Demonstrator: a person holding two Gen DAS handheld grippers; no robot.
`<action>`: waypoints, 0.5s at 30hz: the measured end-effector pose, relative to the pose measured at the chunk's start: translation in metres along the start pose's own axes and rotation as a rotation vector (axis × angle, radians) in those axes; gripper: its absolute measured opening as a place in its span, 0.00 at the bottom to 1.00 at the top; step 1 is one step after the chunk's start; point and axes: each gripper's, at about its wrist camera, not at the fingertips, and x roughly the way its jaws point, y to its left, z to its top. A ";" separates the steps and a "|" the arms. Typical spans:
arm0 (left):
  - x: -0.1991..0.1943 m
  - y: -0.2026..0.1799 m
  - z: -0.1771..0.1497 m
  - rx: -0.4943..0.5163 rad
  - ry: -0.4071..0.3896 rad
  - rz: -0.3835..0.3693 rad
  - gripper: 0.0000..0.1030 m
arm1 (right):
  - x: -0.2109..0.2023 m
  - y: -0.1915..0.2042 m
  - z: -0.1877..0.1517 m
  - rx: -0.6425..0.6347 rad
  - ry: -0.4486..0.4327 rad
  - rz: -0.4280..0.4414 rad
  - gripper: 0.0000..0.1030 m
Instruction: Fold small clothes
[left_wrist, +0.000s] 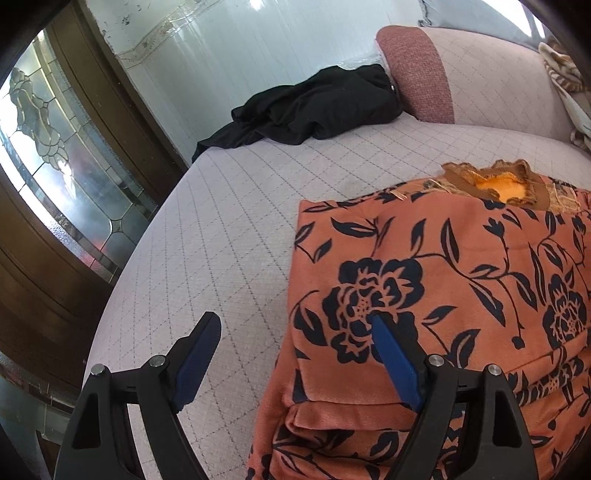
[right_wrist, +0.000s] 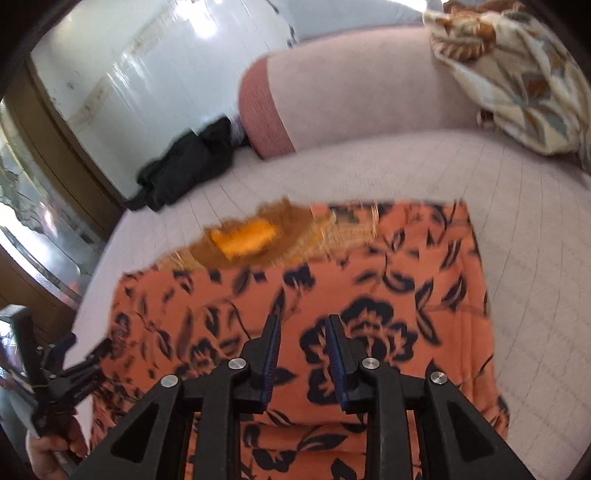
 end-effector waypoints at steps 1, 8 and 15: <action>0.005 -0.001 -0.001 0.009 0.020 0.001 0.82 | 0.008 -0.003 -0.004 0.009 0.027 -0.027 0.27; 0.000 0.010 -0.001 -0.023 0.012 -0.011 0.82 | -0.017 -0.024 -0.004 0.079 -0.051 -0.011 0.26; 0.009 0.009 -0.008 0.008 0.051 -0.002 0.82 | -0.036 -0.015 -0.018 0.063 -0.080 -0.003 0.27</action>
